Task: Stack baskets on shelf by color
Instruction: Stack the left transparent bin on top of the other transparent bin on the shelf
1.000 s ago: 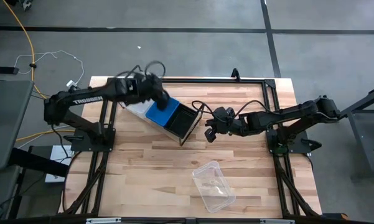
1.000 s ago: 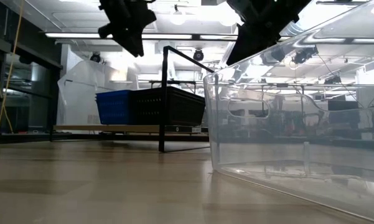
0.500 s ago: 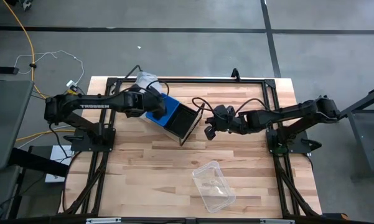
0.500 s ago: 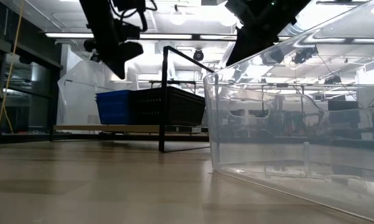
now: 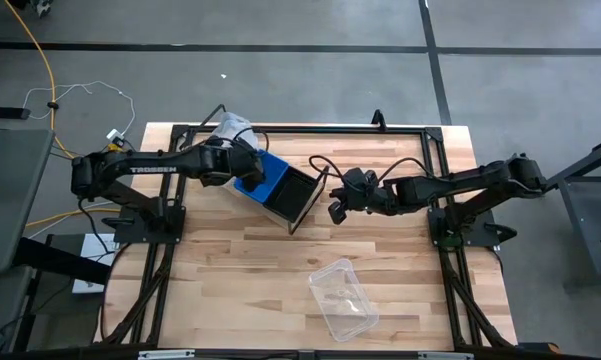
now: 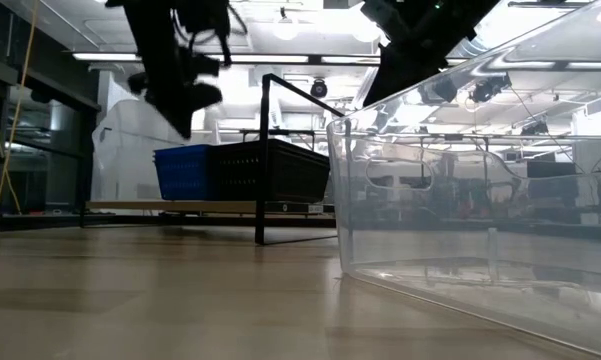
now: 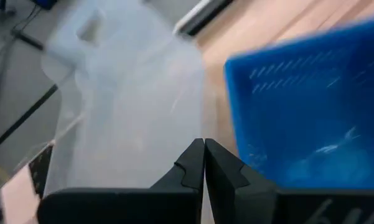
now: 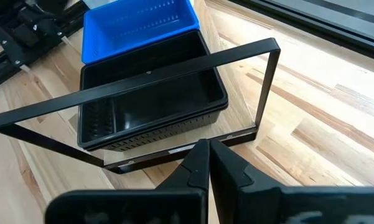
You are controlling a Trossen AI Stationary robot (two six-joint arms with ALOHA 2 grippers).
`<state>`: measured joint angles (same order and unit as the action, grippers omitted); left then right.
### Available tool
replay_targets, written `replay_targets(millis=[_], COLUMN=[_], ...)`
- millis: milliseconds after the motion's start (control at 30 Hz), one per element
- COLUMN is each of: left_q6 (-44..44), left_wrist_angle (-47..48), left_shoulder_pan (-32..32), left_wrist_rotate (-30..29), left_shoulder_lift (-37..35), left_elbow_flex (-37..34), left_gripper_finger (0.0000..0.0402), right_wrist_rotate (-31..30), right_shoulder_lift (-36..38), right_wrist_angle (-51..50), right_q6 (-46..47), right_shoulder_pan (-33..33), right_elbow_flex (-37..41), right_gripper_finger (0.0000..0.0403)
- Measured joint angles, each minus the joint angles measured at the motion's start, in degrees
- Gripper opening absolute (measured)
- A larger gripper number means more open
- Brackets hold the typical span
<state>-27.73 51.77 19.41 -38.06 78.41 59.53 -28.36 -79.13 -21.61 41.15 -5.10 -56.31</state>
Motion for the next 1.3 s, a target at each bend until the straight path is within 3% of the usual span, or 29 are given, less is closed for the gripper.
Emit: replay_targets(millis=[233,367,533,967,1100,1300], left_q6=[6.1,6.3,4.1,7.3,7.9,10.3], left_wrist_angle=[-1.6,-1.7,-0.3,-0.3,0.0,3.9], left_shoulder_pan=[-1.8,-0.2,5.9,19.1,21.3,24.1], left_wrist_rotate=[-4.8,-7.0,1.8,23.9,28.3,31.4], left_shoulder_lift=[-4.7,-7.9,-9.7,-8.1,-7.3,-5.6], left_elbow_flex=[8.4,9.7,9.7,9.7,9.7,9.7], left_gripper_finger=[0.0000,0.0007,0.0047,0.0198,0.0219,0.0221], right_wrist_rotate=[0.0,0.0,0.0,0.3,0.4,0.5], right_shoulder_lift=[0.0,0.0,0.0,0.0,0.0,0.0], right_wrist_angle=[0.0,0.0,0.0,0.0,0.0,0.0], right_q6=[0.0,0.0,0.0,0.6,0.6,1.0], right_shoulder_pan=[0.0,0.0,0.0,0.0,0.0,-0.1], right_elbow_flex=[0.0,0.0,0.0,0.0,0.0,0.0], right_gripper_finger=[0.0000,0.0000,0.0000,0.0000,0.0000,0.0000])
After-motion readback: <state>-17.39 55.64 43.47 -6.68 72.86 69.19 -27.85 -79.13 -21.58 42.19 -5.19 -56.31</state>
